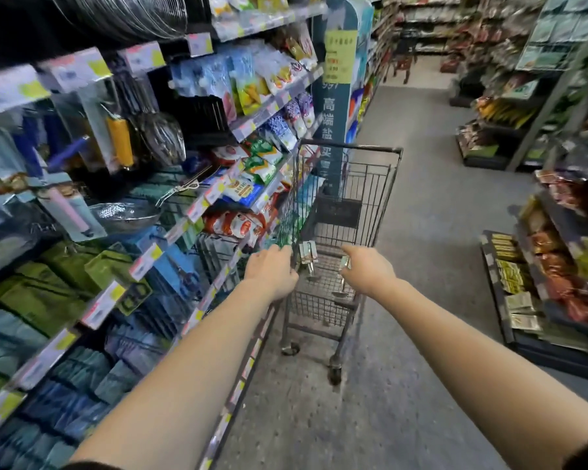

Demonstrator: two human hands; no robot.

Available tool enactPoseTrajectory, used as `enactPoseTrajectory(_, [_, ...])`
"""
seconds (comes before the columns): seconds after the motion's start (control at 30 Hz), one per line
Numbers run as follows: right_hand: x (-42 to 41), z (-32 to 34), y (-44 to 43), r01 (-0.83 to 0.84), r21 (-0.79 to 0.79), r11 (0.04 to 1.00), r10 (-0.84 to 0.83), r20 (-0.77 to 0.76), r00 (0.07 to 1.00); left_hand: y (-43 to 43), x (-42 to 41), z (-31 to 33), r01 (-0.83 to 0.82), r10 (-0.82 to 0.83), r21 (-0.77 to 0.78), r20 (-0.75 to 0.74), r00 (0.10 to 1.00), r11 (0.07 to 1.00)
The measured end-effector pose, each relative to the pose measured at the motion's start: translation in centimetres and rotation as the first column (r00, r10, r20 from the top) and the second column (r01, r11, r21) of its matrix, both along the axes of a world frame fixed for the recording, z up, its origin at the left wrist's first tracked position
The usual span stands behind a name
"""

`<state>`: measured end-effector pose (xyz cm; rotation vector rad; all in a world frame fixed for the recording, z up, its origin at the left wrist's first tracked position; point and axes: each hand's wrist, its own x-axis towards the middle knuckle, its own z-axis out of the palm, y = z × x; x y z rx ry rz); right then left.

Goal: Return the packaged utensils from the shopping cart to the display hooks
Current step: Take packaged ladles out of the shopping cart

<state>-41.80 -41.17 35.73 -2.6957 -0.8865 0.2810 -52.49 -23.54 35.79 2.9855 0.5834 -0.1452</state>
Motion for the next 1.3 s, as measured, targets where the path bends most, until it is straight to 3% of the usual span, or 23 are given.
enactPoseTrajectory(0.2, [7.1, -1.8, 4.9, 0.104, -0.017, 0.994, -0.105, -0.054, 0.993, 6.3, 8.3, -0.9, 0.039, -0.040, -0.017, -0.074, 0.996, 0.999])
enactPoseTrajectory(0.53, [20.0, -10.0, 8.0, 0.235, -0.043, 0.971, -0.239, -0.178, 0.954, 9.5, 21.0, -7.2, 0.111, -0.126, -0.084, -0.203, 0.971, 0.990])
enactPoseTrajectory(0.7, [26.5, -13.2, 9.4, 0.229, -0.076, 0.970, -0.241, -0.250, 0.938, 10.0, 27.5, -10.5, 0.092, -0.118, -0.106, -0.276, 0.954, 0.990])
enactPoseTrajectory(0.93, [33.6, -17.1, 11.5, 0.073, -0.232, 0.970, -0.131, -0.243, 0.961, 10.7, 34.8, -14.4, 0.018, -0.067, -0.148, -0.333, 0.941, 0.989])
enactPoseTrajectory(1.2, [38.0, -21.5, 14.6, 0.103, -0.293, 0.950, -0.209, -0.358, 0.910, 14.7, 40.5, -19.5, 0.033, -0.093, -0.157, -0.396, 0.914, 0.987])
enactPoseTrajectory(1.3, [39.7, -24.0, 15.2, 0.197, -0.308, 0.931, -0.314, -0.399, 0.862, 16.4, 42.9, -22.5, 0.030, -0.096, -0.161, -0.421, 0.902, 0.987])
